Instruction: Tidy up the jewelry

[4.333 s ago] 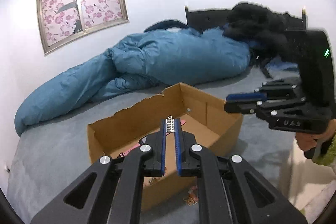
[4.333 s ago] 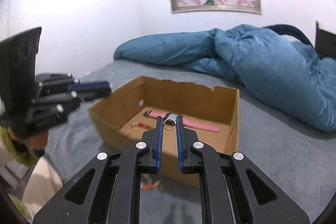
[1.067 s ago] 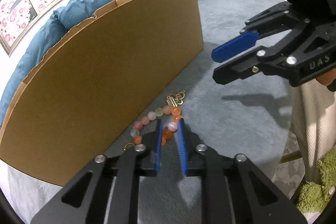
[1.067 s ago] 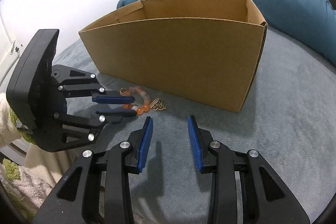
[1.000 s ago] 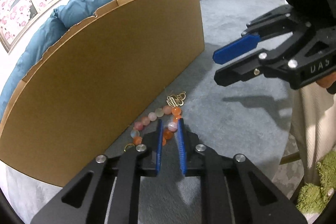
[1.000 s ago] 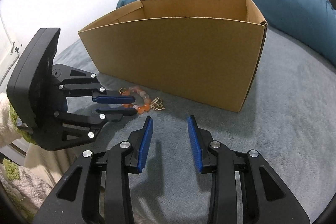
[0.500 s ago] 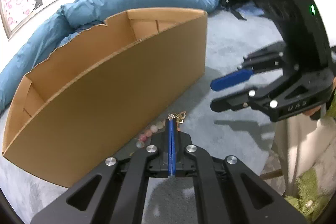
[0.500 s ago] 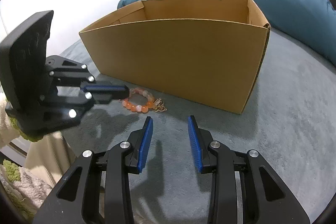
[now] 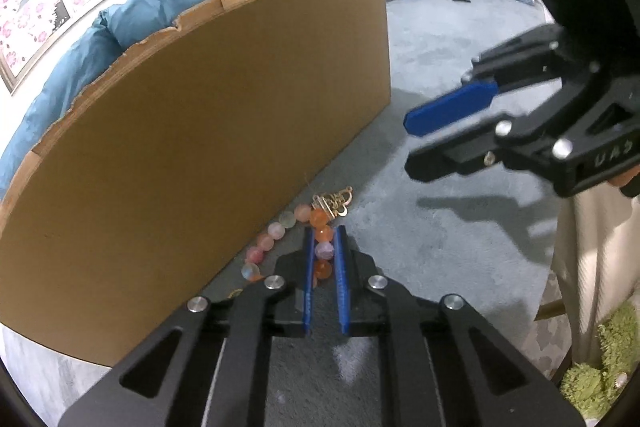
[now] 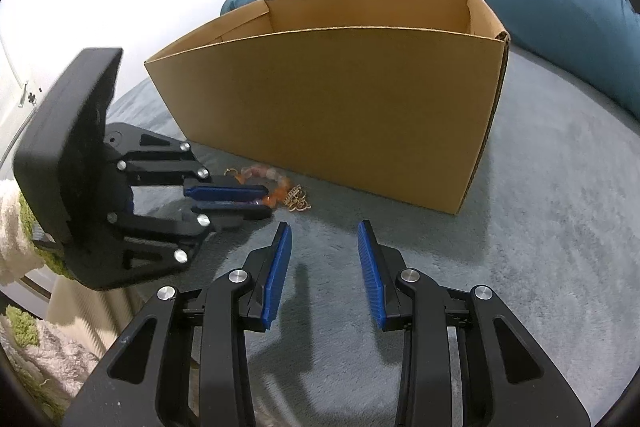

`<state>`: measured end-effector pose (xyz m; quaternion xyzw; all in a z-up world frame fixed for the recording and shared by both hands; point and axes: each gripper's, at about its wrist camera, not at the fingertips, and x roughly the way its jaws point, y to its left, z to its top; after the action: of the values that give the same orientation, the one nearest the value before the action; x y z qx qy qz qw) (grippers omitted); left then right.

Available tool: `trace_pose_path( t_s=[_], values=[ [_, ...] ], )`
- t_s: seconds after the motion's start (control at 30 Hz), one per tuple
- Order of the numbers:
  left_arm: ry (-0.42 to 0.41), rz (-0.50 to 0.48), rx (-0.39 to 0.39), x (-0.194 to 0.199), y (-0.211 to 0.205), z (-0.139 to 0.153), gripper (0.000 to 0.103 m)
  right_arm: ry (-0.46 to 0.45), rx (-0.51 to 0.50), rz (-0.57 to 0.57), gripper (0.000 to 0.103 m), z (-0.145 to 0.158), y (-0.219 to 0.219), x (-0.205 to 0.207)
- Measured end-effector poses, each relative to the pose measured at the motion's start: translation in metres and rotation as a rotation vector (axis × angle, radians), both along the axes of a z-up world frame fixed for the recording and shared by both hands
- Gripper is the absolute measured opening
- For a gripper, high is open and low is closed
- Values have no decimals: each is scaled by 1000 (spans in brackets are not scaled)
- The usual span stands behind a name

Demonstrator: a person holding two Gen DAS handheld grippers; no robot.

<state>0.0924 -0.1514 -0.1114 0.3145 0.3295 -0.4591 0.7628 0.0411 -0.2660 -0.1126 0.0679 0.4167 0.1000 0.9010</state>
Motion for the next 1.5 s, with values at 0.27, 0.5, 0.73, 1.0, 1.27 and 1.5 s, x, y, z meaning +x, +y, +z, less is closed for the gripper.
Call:
trace_pose_path(
  t_s=[0.27,0.5,0.73,1.0,1.27,1.5],
  values=[
    [190,128,-235,17,49,59,9,-1,-5,3,33,1,0,-2],
    [364,328,-284,33,108,47,9,14,-4,10,33,-3,4,3],
    [271,466,-177,53,138,29,10,19,-20,24,33,-4,8,11],
    [175,424,-229,47,135,41,32,13,-47,37,33,-6,16,16],
    [144,238,-178,31,87,28,32,-11,-82,72,33,-9,24,21],
    [108,172,-124,29,65,12,33,-13,-116,116,24,-16,28,31]
  ],
)
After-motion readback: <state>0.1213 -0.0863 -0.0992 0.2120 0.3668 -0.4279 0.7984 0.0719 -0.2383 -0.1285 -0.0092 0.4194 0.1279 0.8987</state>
